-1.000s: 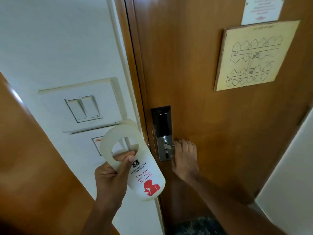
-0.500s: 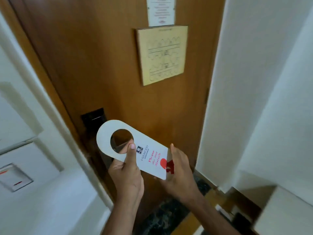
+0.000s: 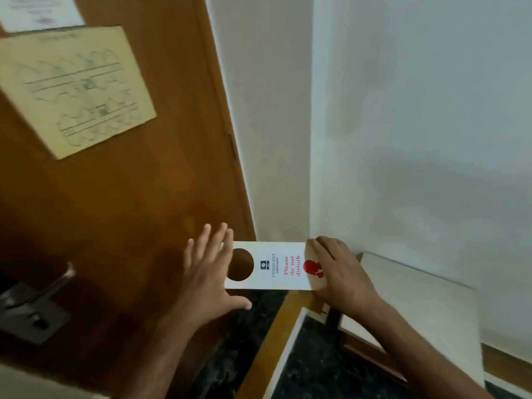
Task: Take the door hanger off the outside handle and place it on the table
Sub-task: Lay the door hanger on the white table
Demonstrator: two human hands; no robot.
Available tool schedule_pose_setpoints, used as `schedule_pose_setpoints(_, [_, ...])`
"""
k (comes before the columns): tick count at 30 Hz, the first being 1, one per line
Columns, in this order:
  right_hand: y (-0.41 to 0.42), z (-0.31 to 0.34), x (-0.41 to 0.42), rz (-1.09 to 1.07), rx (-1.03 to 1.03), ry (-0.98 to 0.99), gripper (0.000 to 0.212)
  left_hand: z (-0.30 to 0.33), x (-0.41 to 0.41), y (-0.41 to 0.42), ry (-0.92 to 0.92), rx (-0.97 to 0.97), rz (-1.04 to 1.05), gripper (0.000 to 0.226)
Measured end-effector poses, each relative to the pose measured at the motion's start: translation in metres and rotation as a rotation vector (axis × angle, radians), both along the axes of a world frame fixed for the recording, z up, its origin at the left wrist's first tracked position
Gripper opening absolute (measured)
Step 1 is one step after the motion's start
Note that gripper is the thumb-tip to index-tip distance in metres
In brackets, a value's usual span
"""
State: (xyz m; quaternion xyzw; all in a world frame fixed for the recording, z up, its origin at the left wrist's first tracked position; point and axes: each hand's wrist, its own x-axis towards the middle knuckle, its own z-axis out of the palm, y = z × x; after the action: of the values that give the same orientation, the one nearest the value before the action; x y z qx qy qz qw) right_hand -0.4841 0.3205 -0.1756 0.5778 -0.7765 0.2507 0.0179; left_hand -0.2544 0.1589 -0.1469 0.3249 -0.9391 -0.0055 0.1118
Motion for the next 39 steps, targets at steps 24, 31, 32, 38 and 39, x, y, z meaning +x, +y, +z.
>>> schedule_pose_setpoints(24, [0.196,-0.307,-0.312,-0.262,0.428,-0.265,0.067,-0.335,-0.418,0.128,-0.374,0.362,-0.450,0.101])
schedule_pose_setpoints(31, [0.198,-0.433,-0.315,-0.435,0.604,-0.338,0.087,-0.457,-0.451,0.138,-0.505,0.332,-0.521,0.096])
schedule_pose_setpoints(32, [0.197,-0.444,-0.318,-0.453,0.621,-0.335,0.088,-0.468,-0.457,0.138,-0.510,0.334,-0.534,0.096])
schedule_pose_setpoints(38, [0.193,-0.487,-0.329,-0.513,0.701,-0.404,0.087,-0.511,-0.478,0.140,-0.602,0.430,-0.551,0.096])
schedule_pose_setpoints(39, [0.193,-0.492,-0.328,-0.518,0.722,-0.400,0.086,-0.514,-0.479,0.141,-0.612,0.434,-0.549,0.096])
